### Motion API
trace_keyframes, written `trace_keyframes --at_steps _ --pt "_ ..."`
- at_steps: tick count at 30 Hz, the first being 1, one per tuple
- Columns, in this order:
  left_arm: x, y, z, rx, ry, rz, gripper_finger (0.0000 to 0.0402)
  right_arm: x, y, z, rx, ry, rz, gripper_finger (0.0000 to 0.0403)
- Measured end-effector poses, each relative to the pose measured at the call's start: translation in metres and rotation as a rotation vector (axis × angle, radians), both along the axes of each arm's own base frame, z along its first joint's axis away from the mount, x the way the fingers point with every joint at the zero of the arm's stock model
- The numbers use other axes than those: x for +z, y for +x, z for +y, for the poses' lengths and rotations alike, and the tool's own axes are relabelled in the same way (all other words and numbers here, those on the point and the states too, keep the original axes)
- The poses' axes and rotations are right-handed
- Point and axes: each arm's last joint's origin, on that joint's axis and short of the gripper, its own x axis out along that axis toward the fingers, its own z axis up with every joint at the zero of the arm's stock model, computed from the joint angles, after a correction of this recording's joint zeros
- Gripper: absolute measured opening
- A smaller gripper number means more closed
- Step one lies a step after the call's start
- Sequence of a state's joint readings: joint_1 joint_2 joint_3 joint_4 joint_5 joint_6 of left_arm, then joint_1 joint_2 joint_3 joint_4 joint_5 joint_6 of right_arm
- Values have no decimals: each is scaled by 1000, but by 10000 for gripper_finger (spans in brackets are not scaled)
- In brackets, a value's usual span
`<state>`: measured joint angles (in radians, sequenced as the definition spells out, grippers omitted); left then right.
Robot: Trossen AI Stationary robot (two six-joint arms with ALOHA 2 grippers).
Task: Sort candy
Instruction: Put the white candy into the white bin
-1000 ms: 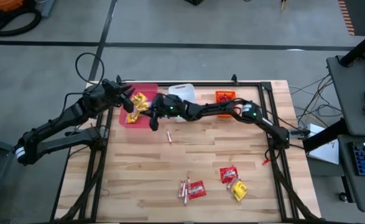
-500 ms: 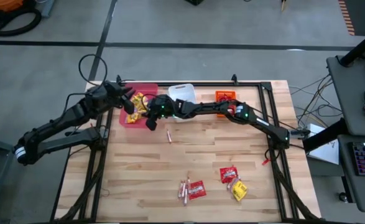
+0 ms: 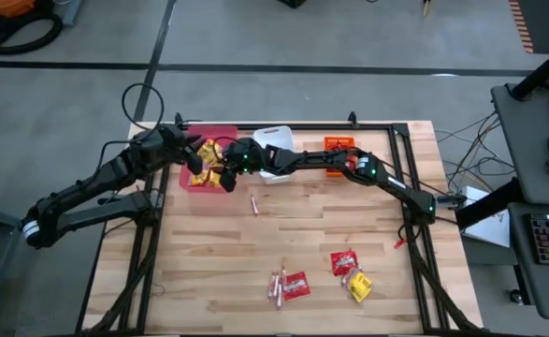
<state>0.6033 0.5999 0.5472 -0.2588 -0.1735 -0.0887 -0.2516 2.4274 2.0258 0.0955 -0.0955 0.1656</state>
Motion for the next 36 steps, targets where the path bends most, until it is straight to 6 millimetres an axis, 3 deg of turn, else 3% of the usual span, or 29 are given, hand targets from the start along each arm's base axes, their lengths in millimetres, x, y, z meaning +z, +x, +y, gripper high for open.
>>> trace_keyframes --at_steps 8,17,21,29,36 --pt "-11 4 -5 -119 -122 -59 85 44 -14 15 168 -7 71 172" --pt "-54 15 -17 -178 -249 -128 85 84 -44 56 277 -36 250 146" --pt "-66 20 -26 -241 -273 -174 85 85 -57 77 295 34 372 138" --pt "-68 28 -40 -345 -265 -235 85 59 -71 125 273 201 598 145" --pt "-70 30 -41 -357 -251 -215 85 45 -75 140 -100 99 631 161"
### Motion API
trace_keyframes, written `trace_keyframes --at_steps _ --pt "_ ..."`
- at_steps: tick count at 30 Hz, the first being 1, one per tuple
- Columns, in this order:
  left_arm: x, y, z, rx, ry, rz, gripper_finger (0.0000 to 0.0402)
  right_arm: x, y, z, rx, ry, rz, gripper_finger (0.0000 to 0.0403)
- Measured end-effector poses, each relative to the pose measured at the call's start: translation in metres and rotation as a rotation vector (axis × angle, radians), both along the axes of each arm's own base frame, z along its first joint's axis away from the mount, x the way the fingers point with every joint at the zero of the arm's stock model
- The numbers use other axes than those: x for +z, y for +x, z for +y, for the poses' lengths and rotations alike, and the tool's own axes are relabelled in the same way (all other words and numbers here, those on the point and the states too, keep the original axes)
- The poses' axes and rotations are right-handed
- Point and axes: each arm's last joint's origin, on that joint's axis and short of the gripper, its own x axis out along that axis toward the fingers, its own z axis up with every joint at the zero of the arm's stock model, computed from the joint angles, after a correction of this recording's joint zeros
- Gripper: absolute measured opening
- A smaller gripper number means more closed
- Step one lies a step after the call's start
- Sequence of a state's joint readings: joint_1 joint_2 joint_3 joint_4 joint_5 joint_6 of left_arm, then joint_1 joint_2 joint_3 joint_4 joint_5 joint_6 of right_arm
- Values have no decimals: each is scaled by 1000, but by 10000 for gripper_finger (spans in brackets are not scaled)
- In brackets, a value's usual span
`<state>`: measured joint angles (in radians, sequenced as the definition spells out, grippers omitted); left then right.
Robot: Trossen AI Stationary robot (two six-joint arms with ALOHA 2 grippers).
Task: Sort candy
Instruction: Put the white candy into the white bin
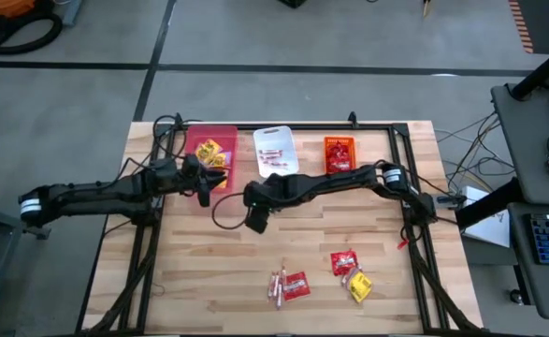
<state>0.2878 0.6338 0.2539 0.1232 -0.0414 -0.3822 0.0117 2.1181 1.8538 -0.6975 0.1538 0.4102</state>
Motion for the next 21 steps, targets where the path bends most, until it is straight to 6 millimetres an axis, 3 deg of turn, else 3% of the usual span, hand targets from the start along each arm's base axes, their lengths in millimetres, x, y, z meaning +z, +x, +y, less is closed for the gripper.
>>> trace_keyframes --at_steps 7,18,21 --pt "-2 1 0 -5 8 21 85 -22 8 -3 -195 -11 -43 162" --pt "-3 2 0 -12 17 34 85 -73 19 -3 -261 -9 -6 158" --pt "-3 2 0 -13 23 36 85 -77 21 -3 -260 -11 -11 148"
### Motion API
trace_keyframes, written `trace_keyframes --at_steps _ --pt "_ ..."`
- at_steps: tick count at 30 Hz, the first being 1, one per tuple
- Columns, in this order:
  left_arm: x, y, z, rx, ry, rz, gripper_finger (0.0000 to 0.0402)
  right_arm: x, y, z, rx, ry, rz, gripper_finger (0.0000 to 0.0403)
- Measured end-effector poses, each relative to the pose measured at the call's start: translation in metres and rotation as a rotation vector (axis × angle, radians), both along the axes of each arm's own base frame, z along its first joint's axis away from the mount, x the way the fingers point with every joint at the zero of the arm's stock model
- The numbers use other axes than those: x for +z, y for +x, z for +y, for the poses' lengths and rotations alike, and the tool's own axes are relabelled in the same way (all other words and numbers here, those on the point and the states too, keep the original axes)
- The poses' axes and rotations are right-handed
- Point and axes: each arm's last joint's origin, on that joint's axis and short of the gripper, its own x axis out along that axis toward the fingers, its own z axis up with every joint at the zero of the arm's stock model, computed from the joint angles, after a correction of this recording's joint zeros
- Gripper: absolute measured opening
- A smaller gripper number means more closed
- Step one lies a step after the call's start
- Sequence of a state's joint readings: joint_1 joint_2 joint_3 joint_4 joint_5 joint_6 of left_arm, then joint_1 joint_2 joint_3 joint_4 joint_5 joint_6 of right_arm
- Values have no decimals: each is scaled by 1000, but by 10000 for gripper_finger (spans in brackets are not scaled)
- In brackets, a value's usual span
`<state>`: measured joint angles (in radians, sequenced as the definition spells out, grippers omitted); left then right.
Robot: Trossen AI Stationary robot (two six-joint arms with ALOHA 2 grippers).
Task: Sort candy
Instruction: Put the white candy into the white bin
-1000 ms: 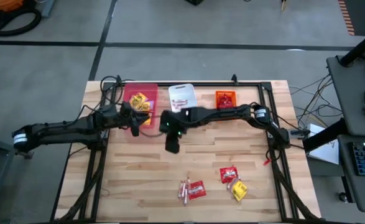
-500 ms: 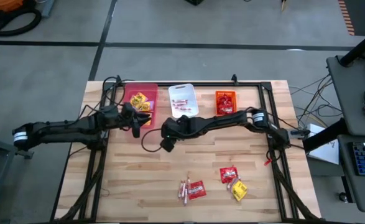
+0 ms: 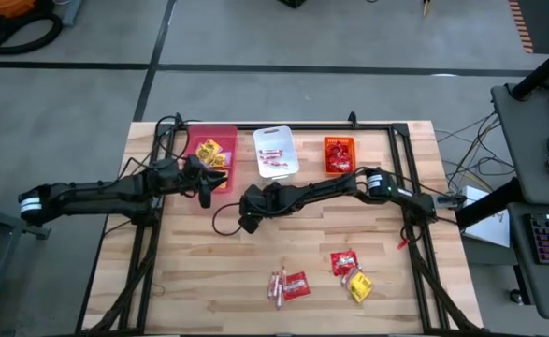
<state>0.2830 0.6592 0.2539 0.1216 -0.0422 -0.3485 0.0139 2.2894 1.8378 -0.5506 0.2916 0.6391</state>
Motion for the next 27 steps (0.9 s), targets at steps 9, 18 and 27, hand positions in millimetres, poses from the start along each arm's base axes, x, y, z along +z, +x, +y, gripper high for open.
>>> trace_keyframes --at_steps 9,18,27 --pt "0 1 0 0 2 1 85 -7 -2 1 90 -40 73 70" --pt "0 1 0 1 -1 0 85 -4 -6 6 266 -70 149 32" --pt "0 1 0 0 -2 0 85 38 -23 21 434 -99 192 32"
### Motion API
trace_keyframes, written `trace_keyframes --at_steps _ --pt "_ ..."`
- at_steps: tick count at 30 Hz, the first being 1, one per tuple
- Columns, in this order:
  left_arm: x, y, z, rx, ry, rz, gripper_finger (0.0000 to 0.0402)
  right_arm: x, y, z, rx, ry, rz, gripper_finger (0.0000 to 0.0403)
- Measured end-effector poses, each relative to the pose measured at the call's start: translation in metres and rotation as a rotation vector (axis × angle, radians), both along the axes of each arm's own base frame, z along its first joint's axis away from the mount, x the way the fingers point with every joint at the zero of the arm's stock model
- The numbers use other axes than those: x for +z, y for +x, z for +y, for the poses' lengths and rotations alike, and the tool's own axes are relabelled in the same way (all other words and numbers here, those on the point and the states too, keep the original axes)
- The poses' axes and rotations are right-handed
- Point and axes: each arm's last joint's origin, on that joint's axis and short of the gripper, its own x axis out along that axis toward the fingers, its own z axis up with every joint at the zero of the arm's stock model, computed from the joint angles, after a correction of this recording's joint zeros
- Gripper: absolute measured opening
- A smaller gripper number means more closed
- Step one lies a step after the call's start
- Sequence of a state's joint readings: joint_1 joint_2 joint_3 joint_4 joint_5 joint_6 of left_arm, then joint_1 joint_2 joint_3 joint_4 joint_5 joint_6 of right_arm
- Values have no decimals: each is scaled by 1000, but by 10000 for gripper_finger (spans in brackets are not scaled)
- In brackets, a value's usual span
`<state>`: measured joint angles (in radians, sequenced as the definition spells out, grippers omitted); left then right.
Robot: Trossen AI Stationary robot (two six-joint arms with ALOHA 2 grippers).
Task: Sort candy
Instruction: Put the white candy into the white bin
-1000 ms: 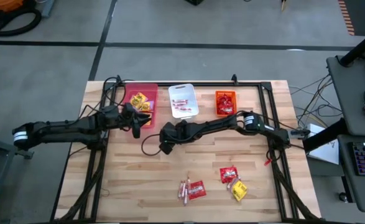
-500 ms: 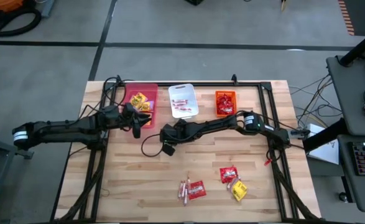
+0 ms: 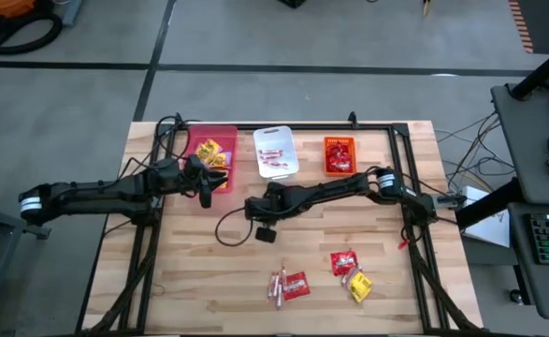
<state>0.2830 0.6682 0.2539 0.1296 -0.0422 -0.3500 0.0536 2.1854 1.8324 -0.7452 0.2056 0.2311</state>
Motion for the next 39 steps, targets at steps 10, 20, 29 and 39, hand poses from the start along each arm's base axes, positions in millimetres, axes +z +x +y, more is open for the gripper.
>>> trace_keyframes --at_steps 10,20,29,39 --pt "-1 1 0 0 -1 5 85 78 -25 -23 133 -101 -63 32" --pt "-2 3 1 1 -4 13 85 95 -42 -123 146 -254 -39 33" --pt "-3 4 1 2 -4 15 85 72 -49 -188 212 -188 -37 34" --pt "-2 5 2 3 1 -2 85 41 -44 -209 223 -170 -13 71"
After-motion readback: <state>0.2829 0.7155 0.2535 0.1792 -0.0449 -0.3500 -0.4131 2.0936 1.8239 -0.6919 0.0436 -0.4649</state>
